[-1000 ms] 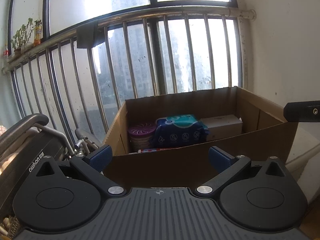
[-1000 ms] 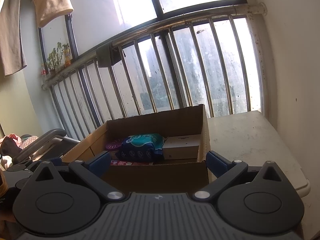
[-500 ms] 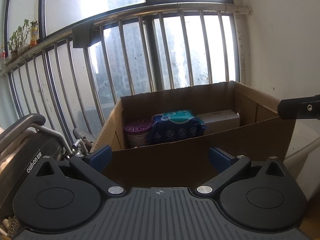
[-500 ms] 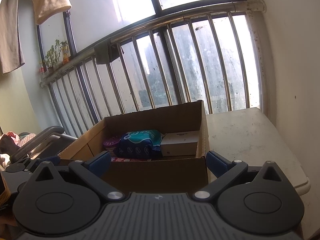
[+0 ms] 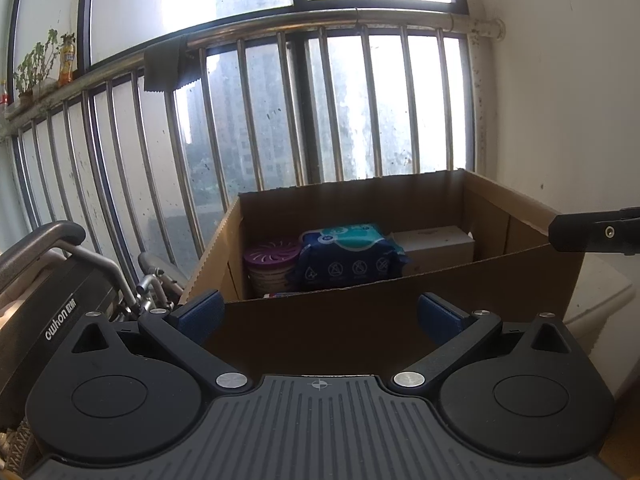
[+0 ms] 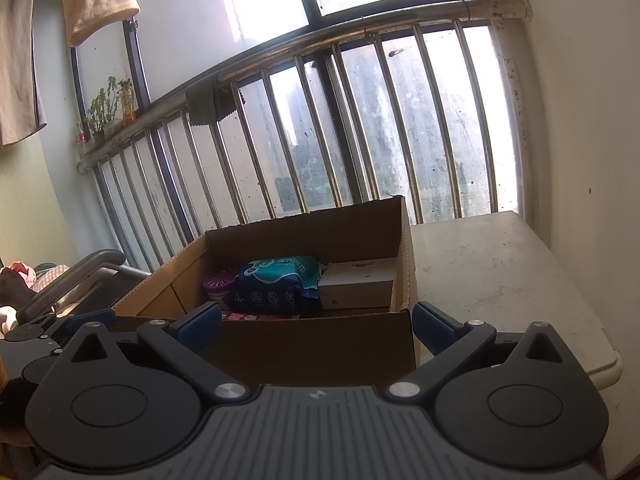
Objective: Organize objects
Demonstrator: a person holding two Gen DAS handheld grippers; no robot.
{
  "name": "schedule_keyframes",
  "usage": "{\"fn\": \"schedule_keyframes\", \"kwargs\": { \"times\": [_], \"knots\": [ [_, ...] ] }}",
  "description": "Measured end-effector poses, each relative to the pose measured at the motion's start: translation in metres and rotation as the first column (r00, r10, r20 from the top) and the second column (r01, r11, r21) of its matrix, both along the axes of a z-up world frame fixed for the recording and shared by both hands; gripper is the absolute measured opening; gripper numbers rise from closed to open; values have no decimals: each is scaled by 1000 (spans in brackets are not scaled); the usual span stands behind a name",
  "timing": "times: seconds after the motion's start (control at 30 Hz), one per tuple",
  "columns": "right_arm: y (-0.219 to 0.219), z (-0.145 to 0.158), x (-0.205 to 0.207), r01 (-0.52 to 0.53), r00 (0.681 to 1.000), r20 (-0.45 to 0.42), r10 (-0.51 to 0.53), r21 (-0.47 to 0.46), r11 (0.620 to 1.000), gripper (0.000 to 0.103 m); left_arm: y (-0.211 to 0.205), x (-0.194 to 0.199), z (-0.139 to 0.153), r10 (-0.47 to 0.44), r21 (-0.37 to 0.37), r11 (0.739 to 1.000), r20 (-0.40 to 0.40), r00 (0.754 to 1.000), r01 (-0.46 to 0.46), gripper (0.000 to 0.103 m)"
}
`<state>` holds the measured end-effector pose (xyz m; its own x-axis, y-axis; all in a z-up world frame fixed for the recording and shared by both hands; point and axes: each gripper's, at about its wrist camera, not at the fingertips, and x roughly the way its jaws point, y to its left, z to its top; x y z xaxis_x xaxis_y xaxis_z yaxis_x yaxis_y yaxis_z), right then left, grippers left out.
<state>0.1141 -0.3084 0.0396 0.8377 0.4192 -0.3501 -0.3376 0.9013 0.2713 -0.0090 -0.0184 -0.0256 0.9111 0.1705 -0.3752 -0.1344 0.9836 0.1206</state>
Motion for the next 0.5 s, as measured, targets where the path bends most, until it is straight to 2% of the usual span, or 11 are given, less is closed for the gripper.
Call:
{"fn": "schedule_keyframes", "kwargs": {
  "times": [0.5],
  "knots": [
    [3, 2, -3, -5, 1000, 17, 5, -28, 1000, 103, 2, 0, 3, 9, -16, 1000, 6, 1000, -9, 103]
  ]
}}
